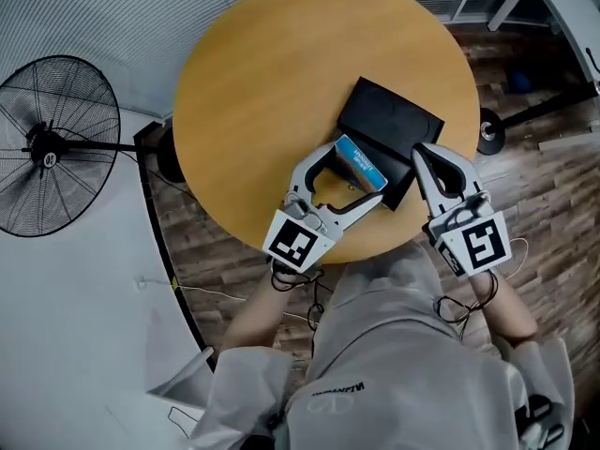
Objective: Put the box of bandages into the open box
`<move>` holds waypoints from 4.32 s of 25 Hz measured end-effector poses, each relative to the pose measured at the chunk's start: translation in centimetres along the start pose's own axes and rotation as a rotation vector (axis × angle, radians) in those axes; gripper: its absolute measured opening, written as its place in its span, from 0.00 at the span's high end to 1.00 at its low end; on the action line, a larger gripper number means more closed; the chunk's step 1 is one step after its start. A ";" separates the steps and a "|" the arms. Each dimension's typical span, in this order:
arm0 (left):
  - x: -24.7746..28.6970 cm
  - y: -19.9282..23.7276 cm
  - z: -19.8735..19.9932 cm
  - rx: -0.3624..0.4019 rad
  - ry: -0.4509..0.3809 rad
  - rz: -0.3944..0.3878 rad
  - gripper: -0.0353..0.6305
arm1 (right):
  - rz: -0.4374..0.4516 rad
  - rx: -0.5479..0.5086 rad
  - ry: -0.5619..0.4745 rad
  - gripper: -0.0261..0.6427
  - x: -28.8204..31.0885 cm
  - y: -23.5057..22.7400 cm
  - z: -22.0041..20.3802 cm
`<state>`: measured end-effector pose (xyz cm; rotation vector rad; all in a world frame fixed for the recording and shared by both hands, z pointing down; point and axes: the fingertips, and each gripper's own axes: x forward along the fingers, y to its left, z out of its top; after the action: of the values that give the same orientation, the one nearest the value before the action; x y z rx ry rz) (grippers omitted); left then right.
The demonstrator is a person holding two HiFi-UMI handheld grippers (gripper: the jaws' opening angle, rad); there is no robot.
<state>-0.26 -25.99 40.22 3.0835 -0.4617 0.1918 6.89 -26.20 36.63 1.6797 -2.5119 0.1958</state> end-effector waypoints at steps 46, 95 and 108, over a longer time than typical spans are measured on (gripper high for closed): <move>5.9 -2.8 -24.9 0.778 0.980 -0.898 0.31 | -0.027 0.167 0.100 0.93 2.0 -1.4 -11.9; 4.9 -4.0 -22.5 0.568 0.929 -0.910 0.34 | -0.022 0.194 0.091 0.93 1.5 -2.5 -11.5; 2.2 -1.3 -14.9 0.415 0.562 -0.463 0.79 | -0.011 0.131 0.056 0.93 1.0 -1.4 -7.4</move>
<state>0.41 -24.84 55.26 3.1718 0.3510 1.2187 7.97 -26.36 44.18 1.7088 -2.4976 0.4088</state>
